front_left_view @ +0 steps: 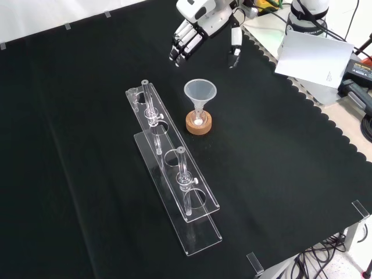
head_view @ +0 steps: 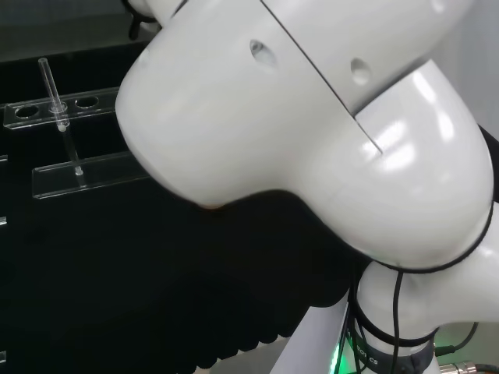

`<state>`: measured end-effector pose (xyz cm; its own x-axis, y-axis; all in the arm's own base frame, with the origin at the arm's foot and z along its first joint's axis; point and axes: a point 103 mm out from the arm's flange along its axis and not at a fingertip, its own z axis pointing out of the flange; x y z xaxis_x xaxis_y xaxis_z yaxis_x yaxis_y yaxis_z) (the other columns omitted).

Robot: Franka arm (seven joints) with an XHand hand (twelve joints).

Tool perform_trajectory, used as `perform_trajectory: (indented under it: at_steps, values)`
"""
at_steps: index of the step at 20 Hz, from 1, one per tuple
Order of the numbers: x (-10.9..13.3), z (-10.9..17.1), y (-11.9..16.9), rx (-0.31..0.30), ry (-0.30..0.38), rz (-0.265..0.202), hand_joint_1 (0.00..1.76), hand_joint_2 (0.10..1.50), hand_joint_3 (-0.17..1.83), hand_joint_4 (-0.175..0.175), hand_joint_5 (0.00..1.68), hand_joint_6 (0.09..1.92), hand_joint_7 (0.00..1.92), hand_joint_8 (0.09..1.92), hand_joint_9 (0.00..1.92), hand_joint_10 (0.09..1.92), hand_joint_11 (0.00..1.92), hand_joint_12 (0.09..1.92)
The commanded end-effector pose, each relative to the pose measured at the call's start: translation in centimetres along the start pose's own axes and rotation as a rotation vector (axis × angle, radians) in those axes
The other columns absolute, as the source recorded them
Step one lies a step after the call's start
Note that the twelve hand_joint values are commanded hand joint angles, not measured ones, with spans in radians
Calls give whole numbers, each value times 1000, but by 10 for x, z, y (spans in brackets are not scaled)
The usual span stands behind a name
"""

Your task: Remove the funnel from the round-bottom flask.

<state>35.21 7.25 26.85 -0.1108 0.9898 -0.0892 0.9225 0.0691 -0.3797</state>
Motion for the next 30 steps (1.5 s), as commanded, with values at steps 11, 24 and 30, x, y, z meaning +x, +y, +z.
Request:
perform_trajectory:
  at_steps: [11, 24, 30]
  values:
    - [16, 23, 30, -18, -37, -9, 716, 630, 330, -32, 141, 87, 0, 494, 124, 849, 235, 1525]
    - [22, 49, 50, -9, -58, -34, 732, 631, 351, -34, 166, 87, 0, 556, 160, 837, 240, 1515]
    - [26, 54, 58, -13, -65, -26, 747, 626, 375, -35, 198, 87, 0, 617, 184, 825, 247, 1507]
